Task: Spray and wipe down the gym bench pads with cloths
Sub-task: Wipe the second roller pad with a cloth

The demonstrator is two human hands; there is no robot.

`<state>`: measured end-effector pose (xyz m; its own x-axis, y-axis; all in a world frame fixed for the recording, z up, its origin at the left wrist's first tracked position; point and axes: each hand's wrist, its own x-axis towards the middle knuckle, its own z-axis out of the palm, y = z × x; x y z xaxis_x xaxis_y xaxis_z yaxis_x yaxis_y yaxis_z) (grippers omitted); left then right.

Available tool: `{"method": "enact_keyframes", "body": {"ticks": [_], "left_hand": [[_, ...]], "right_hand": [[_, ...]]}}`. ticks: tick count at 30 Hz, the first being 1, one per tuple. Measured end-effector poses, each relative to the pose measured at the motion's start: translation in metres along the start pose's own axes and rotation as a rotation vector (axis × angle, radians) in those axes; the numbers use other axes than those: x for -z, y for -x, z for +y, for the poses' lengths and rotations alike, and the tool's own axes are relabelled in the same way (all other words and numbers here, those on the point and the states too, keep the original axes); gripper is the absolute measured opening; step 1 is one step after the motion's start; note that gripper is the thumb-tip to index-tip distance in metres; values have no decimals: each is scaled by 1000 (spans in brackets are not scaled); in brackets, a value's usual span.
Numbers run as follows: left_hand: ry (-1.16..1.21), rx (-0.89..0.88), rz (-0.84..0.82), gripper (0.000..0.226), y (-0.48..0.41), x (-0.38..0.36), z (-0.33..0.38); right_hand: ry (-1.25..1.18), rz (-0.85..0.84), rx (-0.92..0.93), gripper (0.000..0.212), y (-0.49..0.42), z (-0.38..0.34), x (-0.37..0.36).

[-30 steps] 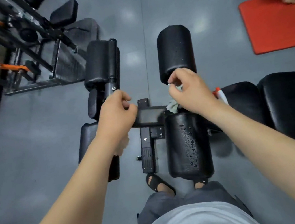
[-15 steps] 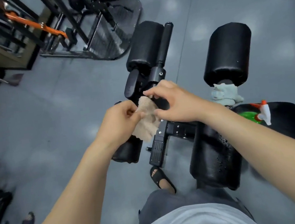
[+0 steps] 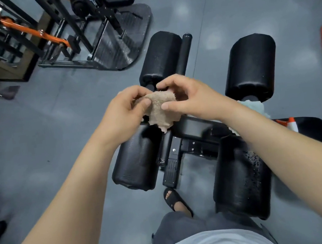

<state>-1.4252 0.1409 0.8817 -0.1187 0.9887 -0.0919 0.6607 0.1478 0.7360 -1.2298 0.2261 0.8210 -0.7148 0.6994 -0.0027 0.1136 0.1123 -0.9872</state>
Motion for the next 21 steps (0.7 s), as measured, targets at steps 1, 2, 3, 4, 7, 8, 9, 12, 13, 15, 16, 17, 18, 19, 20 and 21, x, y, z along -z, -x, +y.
{"method": "enact_keyframes", "body": {"ticks": [1, 2, 3, 4, 7, 8, 9, 12, 13, 15, 16, 17, 18, 19, 20, 21], "left_hand": [[42, 24, 26, 22, -7, -1, 1], [74, 47, 65, 18, -13, -1, 1], [88, 69, 107, 15, -19, -2, 0], [89, 84, 143, 13, -27, -4, -1], [58, 141, 233, 8, -48, -9, -11], [60, 185, 249, 6, -55, -11, -15], [61, 229, 257, 8, -63, -13, -21], [64, 332, 253, 13, -85, -22, -40], [63, 356, 246, 13, -92, -25, -48], [35, 386, 232, 15, -106, -33, -62], [14, 396, 231, 15, -113, -36, -70], [-2, 404, 234, 14, -118, -39, -75], [-3, 411, 240, 12, -124, -42, -79], [7, 414, 247, 10, -127, -46, -83], [19, 411, 252, 11, -131, -49, -88], [23, 402, 256, 16, -133, -53, -91]], "right_hand": [[17, 29, -17, 23, -3, 1, 3], [31, 52, -38, 17, -5, 1, 6], [36, 69, -59, 18, -7, 1, 7], [32, 78, -79, 20, -9, 0, 10], [-47, 97, -110, 23, -14, -5, 14], [-75, 122, -118, 22, -16, -7, 17], [-86, 155, -132, 20, -20, -8, 20], [-152, 212, -150, 18, -34, -11, 31], [-218, 225, -155, 17, -39, -12, 34], [-352, 262, -141, 13, -54, -14, 39], [-405, 286, -132, 9, -62, -16, 41], [-459, 302, -129, 6, -70, -18, 44], [-500, 321, -142, 7, -78, -18, 46], [-522, 332, -172, 9, -85, -20, 48], [-509, 345, -209, 9, -93, -21, 50], [-471, 355, -247, 9, -101, -19, 52]]}}
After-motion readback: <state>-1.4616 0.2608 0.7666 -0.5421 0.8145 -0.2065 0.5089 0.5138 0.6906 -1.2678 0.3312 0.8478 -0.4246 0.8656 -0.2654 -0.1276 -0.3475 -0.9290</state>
